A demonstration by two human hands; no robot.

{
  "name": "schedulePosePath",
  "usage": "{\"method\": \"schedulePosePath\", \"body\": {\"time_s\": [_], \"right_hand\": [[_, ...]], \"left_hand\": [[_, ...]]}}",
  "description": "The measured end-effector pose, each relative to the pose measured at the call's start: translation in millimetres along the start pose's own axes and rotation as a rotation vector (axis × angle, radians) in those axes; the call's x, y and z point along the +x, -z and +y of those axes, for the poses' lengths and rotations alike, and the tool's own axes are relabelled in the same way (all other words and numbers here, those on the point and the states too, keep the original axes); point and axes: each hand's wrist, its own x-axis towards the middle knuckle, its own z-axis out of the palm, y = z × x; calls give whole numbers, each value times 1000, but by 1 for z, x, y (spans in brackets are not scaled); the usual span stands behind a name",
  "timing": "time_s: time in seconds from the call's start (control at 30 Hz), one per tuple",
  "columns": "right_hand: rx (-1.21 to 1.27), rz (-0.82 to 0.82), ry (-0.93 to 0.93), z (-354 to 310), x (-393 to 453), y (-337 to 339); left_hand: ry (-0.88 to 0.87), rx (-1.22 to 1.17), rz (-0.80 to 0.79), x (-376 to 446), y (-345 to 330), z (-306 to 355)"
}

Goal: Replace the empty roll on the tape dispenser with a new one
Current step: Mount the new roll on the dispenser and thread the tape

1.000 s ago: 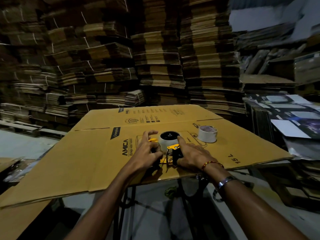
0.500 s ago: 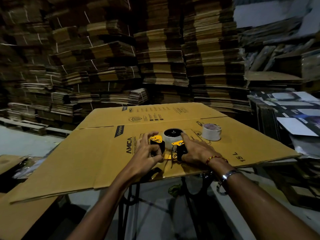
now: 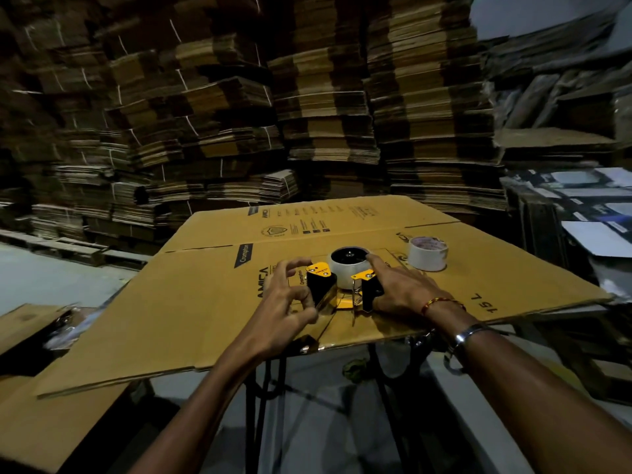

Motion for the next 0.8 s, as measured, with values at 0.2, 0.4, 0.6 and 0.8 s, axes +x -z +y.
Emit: {"method": "schedulePosePath", "body": {"time_s": [0.2,0.4,0.6,0.8], "right_hand": [[-37,-10,-25,6,7,-3],[-107,15,2,12,10,-4],[-99,35,29,20,18,-9],[-89,30,67,26,22,-11]], "left_hand": [[-25,23,-1,-3,1,7],[-56,125,17,8,16,-4],[-30,130,9,27,29,-25],[-69,327,-48,47,31,-26]]}}
